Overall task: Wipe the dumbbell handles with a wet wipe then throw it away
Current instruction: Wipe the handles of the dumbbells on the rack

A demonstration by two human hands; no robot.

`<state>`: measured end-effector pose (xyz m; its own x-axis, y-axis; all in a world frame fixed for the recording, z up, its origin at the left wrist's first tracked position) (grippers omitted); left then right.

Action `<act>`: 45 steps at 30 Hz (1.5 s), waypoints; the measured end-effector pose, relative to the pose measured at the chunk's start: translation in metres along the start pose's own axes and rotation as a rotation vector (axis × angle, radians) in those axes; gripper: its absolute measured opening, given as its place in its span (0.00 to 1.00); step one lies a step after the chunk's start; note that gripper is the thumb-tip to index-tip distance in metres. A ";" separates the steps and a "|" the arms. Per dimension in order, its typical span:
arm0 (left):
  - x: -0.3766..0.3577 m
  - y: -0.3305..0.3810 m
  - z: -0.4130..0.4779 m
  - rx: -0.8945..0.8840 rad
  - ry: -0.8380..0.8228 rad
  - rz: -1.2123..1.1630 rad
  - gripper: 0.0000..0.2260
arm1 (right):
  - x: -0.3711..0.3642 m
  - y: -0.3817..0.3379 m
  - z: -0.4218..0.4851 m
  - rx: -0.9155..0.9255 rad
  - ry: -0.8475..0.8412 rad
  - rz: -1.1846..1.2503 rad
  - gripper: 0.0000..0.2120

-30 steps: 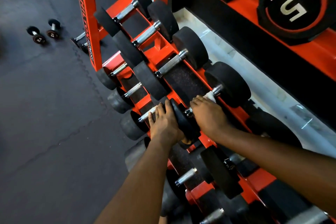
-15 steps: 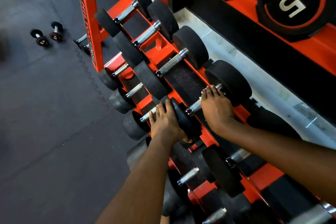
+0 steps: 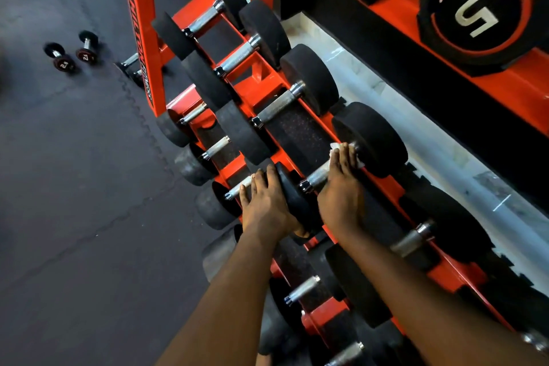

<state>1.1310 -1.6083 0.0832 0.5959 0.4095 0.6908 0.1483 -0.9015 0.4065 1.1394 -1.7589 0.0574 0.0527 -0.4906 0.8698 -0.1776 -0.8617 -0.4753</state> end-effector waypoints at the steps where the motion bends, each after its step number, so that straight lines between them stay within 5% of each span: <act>1: -0.001 0.001 0.000 -0.003 0.008 0.003 0.69 | -0.009 -0.001 -0.003 -0.048 0.045 0.164 0.33; 11: 0.002 0.002 0.000 -0.020 0.010 0.001 0.70 | -0.011 -0.022 0.017 -0.471 0.135 1.350 0.32; 14: 0.003 0.003 0.000 -0.012 0.004 0.003 0.69 | 0.000 -0.015 0.042 -0.619 0.145 1.608 0.24; 16: 0.003 0.004 -0.003 -0.008 0.001 0.002 0.70 | 0.005 -0.013 0.051 -0.625 0.114 1.665 0.16; 21: 0.003 0.004 -0.003 -0.011 0.002 0.006 0.70 | 0.004 -0.017 0.025 -0.535 0.134 1.647 0.30; 27: 0.000 0.003 0.000 -0.014 0.011 0.011 0.70 | 0.016 -0.015 0.043 -0.518 0.074 1.679 0.15; 32: 0.003 0.004 0.000 -0.009 -0.003 0.000 0.68 | 0.009 -0.007 0.041 -0.453 0.034 1.612 0.18; 39: 0.001 0.003 -0.003 0.007 0.003 0.006 0.70 | -0.012 -0.017 0.001 -0.601 -0.330 1.530 0.08; 43: 0.002 0.003 0.000 0.002 0.008 0.012 0.71 | 0.001 -0.004 0.028 -0.594 -0.005 1.659 0.16; 45: 0.002 0.004 0.000 -0.002 0.011 0.016 0.71 | -0.012 -0.007 0.019 -0.586 -0.021 1.543 0.16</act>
<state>1.1331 -1.6111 0.0861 0.5896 0.3967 0.7035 0.1376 -0.9077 0.3964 1.1589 -1.7497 0.0471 -0.5032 -0.7902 -0.3499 -0.3955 0.5706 -0.7198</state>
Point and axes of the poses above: each hand's wrist, its own z-axis towards the middle knuckle, its own x-axis out of the back of the hand, y = z × x, the point moved 2 cm from there along z, towards the middle knuckle, and after that the axes turned 12 degrees about -y, right-handed, at the moved point
